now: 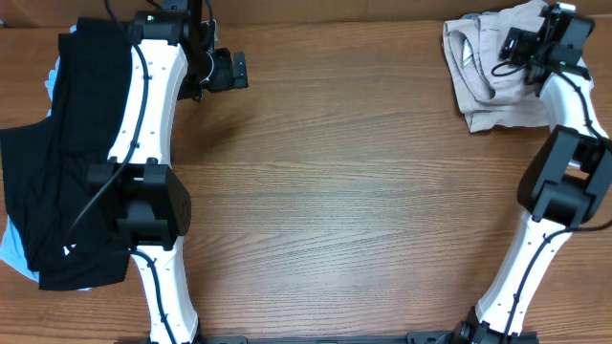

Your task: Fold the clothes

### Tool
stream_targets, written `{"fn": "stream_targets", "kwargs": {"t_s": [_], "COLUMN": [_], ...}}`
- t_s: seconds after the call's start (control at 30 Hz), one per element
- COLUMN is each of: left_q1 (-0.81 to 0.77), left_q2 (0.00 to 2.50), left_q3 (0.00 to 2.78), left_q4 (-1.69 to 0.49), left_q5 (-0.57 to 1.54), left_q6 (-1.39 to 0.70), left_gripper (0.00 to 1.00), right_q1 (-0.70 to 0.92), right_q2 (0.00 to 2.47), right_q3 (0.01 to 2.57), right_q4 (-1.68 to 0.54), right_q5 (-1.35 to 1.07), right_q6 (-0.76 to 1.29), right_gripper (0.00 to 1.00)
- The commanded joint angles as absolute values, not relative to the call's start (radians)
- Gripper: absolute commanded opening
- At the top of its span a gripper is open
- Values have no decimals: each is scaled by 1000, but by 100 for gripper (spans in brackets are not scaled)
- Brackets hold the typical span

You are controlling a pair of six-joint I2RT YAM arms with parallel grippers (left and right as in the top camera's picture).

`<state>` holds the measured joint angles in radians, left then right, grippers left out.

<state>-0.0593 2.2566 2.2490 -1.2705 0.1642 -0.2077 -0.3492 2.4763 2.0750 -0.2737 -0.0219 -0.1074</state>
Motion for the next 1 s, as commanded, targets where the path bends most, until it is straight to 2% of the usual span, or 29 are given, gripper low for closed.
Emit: {"fn": "stream_targets", "kwargs": {"t_s": [0.0, 0.4, 0.63, 0.97], "left_q1": [-61, -61, -61, -61], "left_q2": [2253, 2253, 2253, 2253], "left_q3": [2262, 2262, 2262, 2262], "left_q4": [-1270, -1270, -1270, -1270], "left_q5": [173, 173, 173, 173], "left_q6": [-217, -217, -217, -217], "left_gripper": [100, 100, 100, 100], "right_q1": [-345, -181, -154, -154], "right_q2": [2198, 1477, 1251, 1104], "right_q3": [2117, 2116, 2116, 2116], "right_q4": [-309, -579, -582, -582], "right_q5": [17, 6, 6, 6], "right_q6": [-101, -101, -101, -101], "right_gripper": [100, 100, 100, 100]}}
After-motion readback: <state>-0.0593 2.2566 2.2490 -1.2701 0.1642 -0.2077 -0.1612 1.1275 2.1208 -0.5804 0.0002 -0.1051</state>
